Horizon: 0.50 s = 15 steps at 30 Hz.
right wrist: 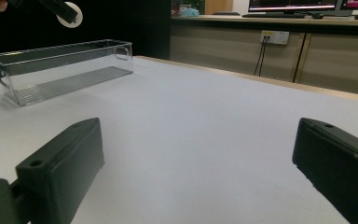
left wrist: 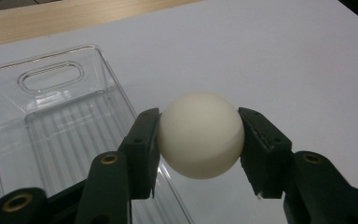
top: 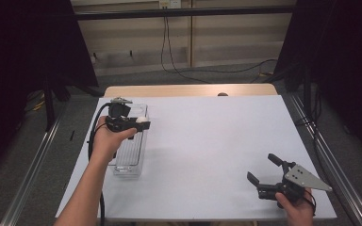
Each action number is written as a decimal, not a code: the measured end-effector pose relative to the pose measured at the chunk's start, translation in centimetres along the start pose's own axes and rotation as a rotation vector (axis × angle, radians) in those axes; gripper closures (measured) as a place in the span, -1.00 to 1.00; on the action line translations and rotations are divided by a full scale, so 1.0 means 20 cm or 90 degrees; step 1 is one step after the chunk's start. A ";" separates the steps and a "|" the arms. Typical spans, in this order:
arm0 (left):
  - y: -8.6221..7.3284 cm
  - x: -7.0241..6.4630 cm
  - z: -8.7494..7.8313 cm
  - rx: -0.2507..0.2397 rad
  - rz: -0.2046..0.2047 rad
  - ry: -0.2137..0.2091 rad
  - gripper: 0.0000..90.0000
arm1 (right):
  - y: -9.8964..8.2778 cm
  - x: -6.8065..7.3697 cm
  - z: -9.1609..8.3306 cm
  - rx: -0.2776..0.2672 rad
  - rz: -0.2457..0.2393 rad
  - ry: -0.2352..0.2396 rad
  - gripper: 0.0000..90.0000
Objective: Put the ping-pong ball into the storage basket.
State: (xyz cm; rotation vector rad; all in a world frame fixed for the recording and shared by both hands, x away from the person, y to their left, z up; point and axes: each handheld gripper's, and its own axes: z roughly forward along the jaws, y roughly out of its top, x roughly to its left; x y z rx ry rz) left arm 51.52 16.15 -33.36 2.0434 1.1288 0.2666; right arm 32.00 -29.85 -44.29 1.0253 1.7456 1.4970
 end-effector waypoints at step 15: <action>-0.03 0.04 0.00 0.007 -0.003 0.022 0.14 | 0.00 0.00 0.00 -0.002 -0.006 -0.002 -0.96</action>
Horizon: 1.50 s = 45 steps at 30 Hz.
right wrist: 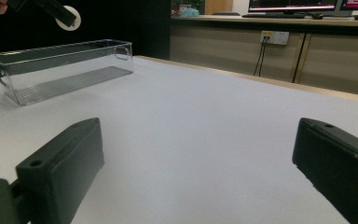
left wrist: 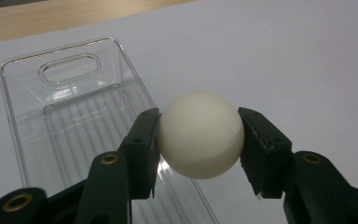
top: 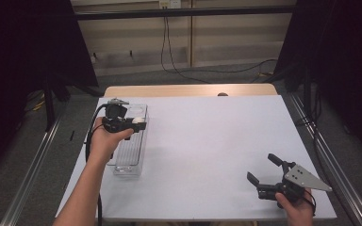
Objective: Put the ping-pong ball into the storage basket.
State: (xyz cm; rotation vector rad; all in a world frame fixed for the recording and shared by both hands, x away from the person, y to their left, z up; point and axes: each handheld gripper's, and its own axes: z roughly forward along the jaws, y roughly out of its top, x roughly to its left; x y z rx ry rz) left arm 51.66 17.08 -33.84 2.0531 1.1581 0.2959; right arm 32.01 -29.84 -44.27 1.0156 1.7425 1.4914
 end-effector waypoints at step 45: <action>-0.09 0.07 0.02 0.010 -0.017 0.016 0.14 | 0.00 0.00 0.00 -0.001 0.003 0.004 -0.96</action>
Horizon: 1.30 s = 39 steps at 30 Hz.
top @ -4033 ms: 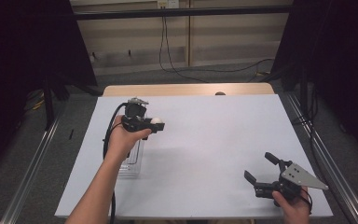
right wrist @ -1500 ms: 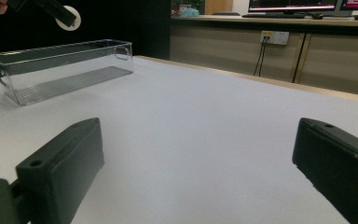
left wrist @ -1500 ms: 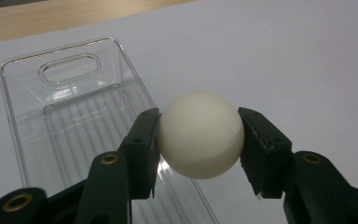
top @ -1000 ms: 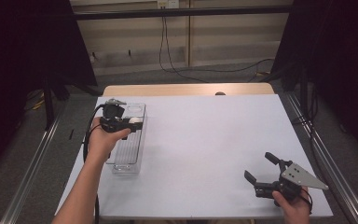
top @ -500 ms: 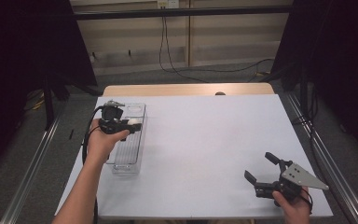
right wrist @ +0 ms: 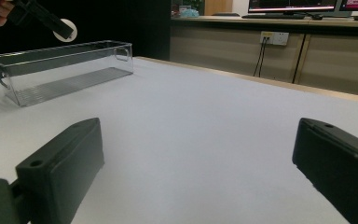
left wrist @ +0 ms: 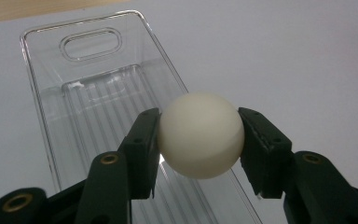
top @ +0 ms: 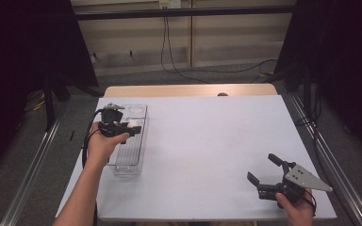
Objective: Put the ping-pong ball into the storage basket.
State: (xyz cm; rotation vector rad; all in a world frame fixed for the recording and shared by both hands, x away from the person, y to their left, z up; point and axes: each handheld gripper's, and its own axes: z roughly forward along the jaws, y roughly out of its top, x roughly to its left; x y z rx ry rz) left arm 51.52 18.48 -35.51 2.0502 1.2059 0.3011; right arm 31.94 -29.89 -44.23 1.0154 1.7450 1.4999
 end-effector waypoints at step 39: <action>-0.07 0.04 0.03 0.011 -0.011 0.020 0.13 | 0.00 0.00 0.00 -0.002 0.001 -0.002 -0.96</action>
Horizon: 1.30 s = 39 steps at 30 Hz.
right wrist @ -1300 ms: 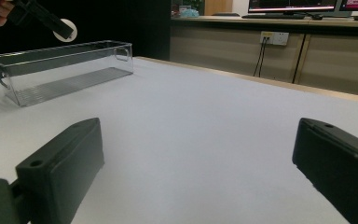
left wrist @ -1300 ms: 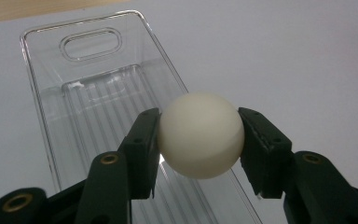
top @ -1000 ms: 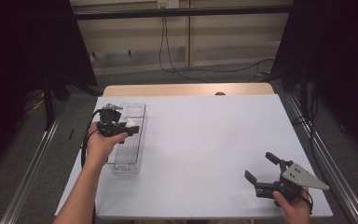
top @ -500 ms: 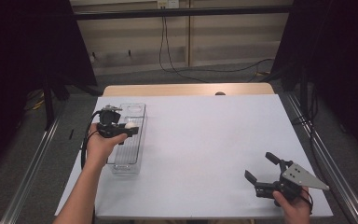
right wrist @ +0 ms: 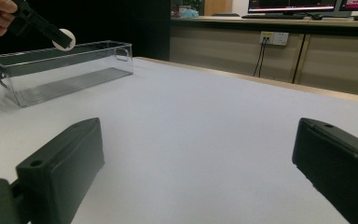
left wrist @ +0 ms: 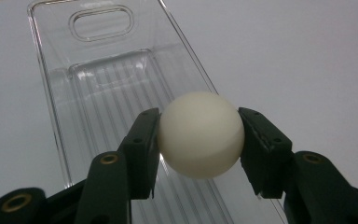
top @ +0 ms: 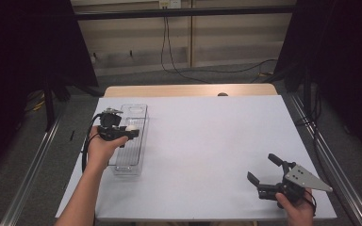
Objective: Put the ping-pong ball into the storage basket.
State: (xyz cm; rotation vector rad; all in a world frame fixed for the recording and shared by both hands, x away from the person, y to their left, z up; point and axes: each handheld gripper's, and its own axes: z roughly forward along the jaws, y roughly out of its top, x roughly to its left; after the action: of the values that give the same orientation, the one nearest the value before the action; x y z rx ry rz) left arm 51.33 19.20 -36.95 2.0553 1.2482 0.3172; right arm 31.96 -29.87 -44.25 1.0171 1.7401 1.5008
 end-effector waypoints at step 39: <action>-0.06 0.03 0.03 0.004 -0.007 0.015 0.07 | 0.01 0.00 0.00 -0.001 0.002 0.003 -0.96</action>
State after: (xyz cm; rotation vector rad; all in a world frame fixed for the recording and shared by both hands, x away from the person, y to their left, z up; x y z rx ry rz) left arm 51.17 19.74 -38.35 2.0553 1.2754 0.3342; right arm 31.97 -29.89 -44.13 1.0171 1.7406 1.5078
